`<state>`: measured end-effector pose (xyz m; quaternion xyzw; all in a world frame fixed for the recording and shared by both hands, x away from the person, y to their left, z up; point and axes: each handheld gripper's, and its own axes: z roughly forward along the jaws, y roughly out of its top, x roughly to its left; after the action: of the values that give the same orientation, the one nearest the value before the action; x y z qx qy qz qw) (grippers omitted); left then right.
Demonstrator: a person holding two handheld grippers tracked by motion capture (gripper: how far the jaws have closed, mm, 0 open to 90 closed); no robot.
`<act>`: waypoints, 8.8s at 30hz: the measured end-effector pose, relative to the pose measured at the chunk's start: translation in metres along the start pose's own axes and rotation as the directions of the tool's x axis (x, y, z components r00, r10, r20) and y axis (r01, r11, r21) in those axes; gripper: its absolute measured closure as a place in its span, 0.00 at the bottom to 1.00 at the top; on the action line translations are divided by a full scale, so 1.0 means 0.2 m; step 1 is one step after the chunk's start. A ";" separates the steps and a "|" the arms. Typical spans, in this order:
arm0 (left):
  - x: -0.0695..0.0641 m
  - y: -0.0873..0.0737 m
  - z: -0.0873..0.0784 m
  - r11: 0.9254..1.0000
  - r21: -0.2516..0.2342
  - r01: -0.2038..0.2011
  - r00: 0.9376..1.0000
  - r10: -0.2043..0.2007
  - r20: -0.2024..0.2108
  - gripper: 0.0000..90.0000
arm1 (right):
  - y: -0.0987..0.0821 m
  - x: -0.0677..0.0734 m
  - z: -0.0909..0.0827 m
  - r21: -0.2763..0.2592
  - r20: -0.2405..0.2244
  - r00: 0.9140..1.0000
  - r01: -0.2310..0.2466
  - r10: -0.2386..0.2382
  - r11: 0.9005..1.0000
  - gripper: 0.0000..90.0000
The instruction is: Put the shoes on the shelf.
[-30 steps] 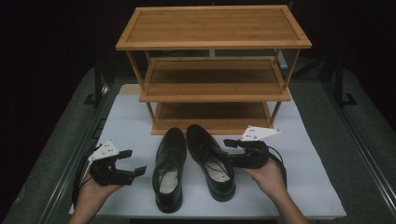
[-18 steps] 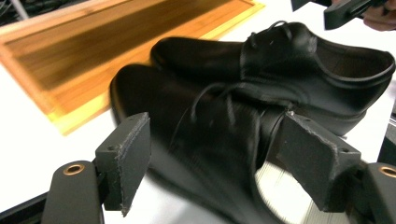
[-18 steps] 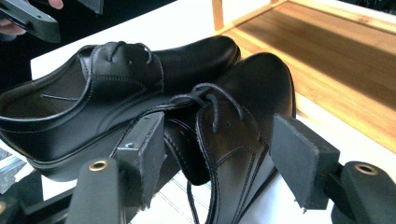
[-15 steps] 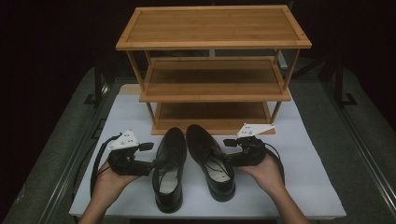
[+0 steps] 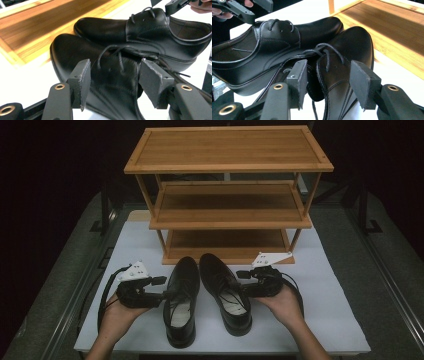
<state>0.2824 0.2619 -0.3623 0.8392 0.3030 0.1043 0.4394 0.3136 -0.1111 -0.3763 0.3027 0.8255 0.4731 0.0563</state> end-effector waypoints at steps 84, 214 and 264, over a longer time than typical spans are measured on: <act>0.11 0.39 0.46 0.989 -0.134 -0.060 0.984 0.036 -0.172 0.98 | 0.08 -0.35 -0.13 -0.123 0.266 0.958 -0.076 0.106 0.989 0.98; 0.07 0.21 0.78 0.988 0.148 -0.054 0.998 0.057 -0.018 0.13 | -0.13 -0.27 0.15 0.082 0.230 0.969 -0.116 0.094 0.990 0.19; 0.34 0.30 1.08 0.986 0.167 -0.016 0.994 0.034 -0.106 0.13 | -0.01 -0.60 0.37 0.106 0.326 0.943 -0.097 0.058 0.990 0.19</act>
<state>0.4562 0.1308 -0.4472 0.8697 0.3233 0.1296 0.3498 0.4374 -0.1223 -0.4422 0.4111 0.8197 0.3681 0.1534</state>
